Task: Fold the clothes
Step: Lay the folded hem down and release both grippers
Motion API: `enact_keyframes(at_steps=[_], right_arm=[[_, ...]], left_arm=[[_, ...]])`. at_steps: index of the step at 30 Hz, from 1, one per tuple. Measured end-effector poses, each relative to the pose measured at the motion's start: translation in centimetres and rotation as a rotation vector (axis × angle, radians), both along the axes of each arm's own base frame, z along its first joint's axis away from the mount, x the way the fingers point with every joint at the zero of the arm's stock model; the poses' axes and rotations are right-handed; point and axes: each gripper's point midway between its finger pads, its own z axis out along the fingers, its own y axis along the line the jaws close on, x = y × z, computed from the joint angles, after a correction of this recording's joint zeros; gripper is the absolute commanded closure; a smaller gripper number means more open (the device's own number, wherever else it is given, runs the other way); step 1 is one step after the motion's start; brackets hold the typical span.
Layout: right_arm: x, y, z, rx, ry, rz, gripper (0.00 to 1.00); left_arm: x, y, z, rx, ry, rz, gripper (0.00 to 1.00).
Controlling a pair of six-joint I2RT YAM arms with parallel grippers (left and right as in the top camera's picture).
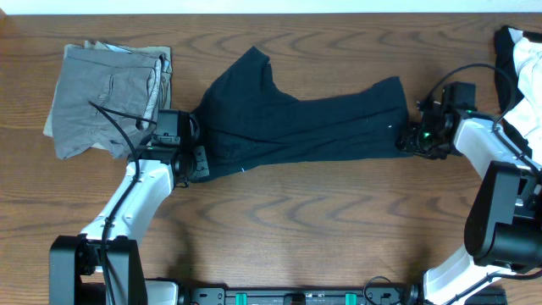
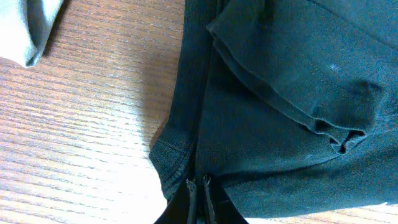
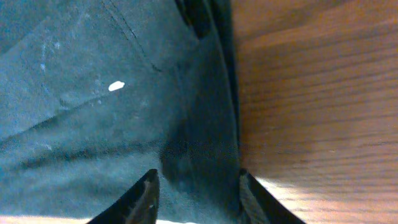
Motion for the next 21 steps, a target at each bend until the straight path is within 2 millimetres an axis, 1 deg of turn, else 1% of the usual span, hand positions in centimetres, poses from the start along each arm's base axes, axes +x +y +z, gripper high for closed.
enact_keyframes(at_steps=[3, 5, 8, 11, 14, 18, 21], right_arm=[[-0.2, 0.1, -0.6, -0.001, -0.002, -0.015, 0.85], [-0.3, 0.1, -0.7, -0.003, 0.0, -0.025, 0.99], [-0.6, -0.1, -0.9, -0.007, 0.017, -0.041, 0.99], [-1.4, -0.3, -0.9, -0.019, 0.057, -0.046, 0.99], [-3.0, -1.4, -0.9, -0.07, 0.131, -0.068, 0.99], [-4.3, -3.3, -0.9, -0.152, 0.186, -0.126, 0.98], [-4.8, -3.9, -0.9, -0.19, 0.211, -0.149, 0.97]], left_arm=[[0.0, 0.0, 0.1, -0.001, -0.002, 0.003, 0.94], [0.0, 0.0, 0.1, -0.001, -0.004, 0.003, 0.94], [0.0, 0.0, 0.1, -0.002, -0.004, 0.002, 0.94], [-0.1, 0.1, 0.1, -0.001, -0.001, 0.004, 0.94], [-0.2, 0.5, 0.2, -0.004, 0.003, 0.018, 0.94], [0.0, 2.0, 1.1, -0.013, -0.025, 0.072, 0.94], [0.2, 3.2, 2.0, -0.02, -0.054, 0.111, 0.94]])
